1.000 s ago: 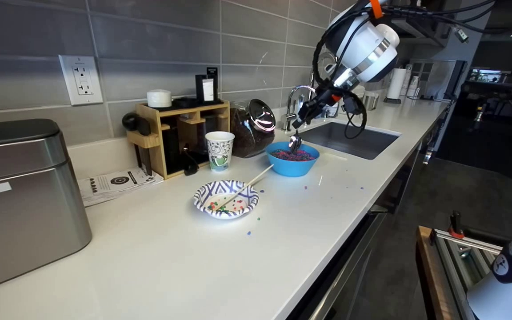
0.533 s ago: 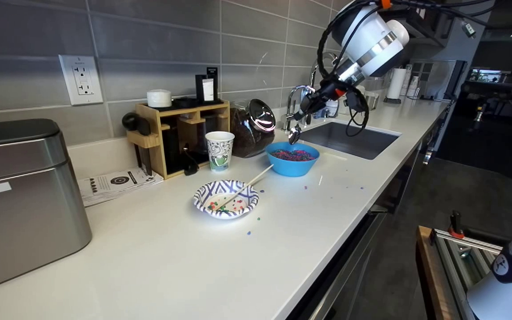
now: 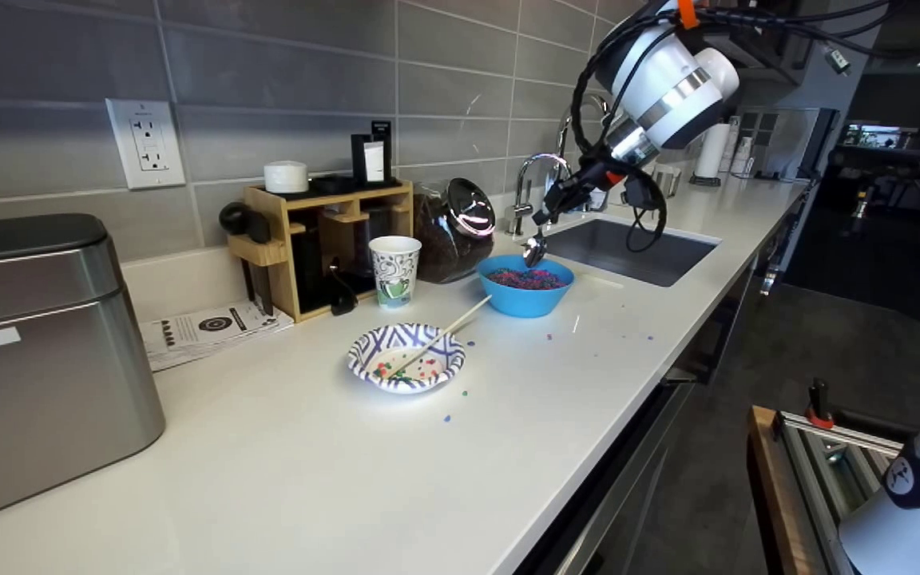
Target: Scoop up the contents of the blue bowl and put them into the white bowl
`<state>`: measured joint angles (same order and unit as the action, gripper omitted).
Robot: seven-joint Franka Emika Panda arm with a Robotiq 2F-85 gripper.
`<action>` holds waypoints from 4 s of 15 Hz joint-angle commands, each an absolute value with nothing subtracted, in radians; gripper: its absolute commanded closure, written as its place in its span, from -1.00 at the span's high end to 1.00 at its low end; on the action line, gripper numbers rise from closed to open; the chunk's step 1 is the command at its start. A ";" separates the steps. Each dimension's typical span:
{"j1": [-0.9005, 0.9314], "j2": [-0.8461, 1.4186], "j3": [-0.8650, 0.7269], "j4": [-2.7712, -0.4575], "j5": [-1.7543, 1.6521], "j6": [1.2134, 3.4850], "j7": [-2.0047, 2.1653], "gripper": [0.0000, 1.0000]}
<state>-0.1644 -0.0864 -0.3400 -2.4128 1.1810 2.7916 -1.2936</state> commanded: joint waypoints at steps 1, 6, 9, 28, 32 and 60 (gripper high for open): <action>-0.155 -0.061 -0.334 -2.417 1.226 2.823 -1.332 -1.00; -0.156 -0.023 -0.330 -2.410 1.226 2.816 -1.328 -1.00; -0.158 -0.005 -0.328 -2.406 1.218 2.792 -1.308 -1.00; -0.223 0.037 -0.385 -2.330 1.203 2.519 -1.173 -1.00; -0.294 0.056 -0.366 -2.293 1.201 2.432 -1.158 -1.00; -0.367 0.208 -0.331 -2.182 1.223 2.306 -1.050 -1.00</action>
